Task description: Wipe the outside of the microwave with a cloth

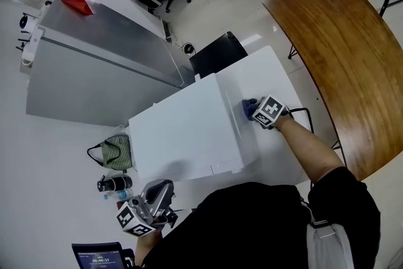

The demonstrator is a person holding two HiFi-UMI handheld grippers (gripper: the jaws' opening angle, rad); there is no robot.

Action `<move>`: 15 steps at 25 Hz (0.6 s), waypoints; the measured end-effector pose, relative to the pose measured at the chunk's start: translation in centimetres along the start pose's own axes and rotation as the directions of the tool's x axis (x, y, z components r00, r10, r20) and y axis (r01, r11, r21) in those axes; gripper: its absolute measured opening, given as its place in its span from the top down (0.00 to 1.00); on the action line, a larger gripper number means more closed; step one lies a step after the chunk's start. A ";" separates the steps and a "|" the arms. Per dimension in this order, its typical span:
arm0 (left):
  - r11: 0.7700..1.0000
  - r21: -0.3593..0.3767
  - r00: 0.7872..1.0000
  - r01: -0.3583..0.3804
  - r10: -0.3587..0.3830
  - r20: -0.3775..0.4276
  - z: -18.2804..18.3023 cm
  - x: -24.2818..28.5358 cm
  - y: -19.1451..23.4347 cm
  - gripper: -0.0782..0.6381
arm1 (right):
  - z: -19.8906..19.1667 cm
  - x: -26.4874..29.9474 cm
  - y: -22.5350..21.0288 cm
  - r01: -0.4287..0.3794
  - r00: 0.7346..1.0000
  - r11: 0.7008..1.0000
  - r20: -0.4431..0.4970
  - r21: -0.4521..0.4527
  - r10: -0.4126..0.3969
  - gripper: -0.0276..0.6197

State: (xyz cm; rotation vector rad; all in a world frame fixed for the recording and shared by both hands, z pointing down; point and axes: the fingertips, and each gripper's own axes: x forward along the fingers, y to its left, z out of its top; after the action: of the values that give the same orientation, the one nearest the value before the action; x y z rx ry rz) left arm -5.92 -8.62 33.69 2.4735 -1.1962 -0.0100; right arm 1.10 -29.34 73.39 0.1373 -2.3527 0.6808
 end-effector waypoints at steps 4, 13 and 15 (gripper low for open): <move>1.000 0.011 1.000 0.018 -0.018 0.014 0.4 0.0 -0.4 0.89 | 1.5 -2.8 0.8 -0.027 0.995 0.998 0.094 0.054 0.022 0.88; 0.997 0.025 0.994 0.079 -0.081 0.075 2.5 1.3 -1.9 0.89 | 12.8 -17.4 14.7 -0.275 0.769 0.952 0.565 -0.131 0.300 0.88; 0.997 0.021 0.994 0.080 -0.081 0.068 2.2 1.3 -1.8 0.89 | 11.9 -16.2 13.5 -0.281 0.776 0.955 0.564 -0.093 0.283 0.88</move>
State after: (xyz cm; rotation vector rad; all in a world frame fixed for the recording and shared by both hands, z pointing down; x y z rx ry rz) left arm -4.11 -9.33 31.20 2.5544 -1.1282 -0.1078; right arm 2.97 -25.10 49.62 -0.0244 -2.9996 0.8731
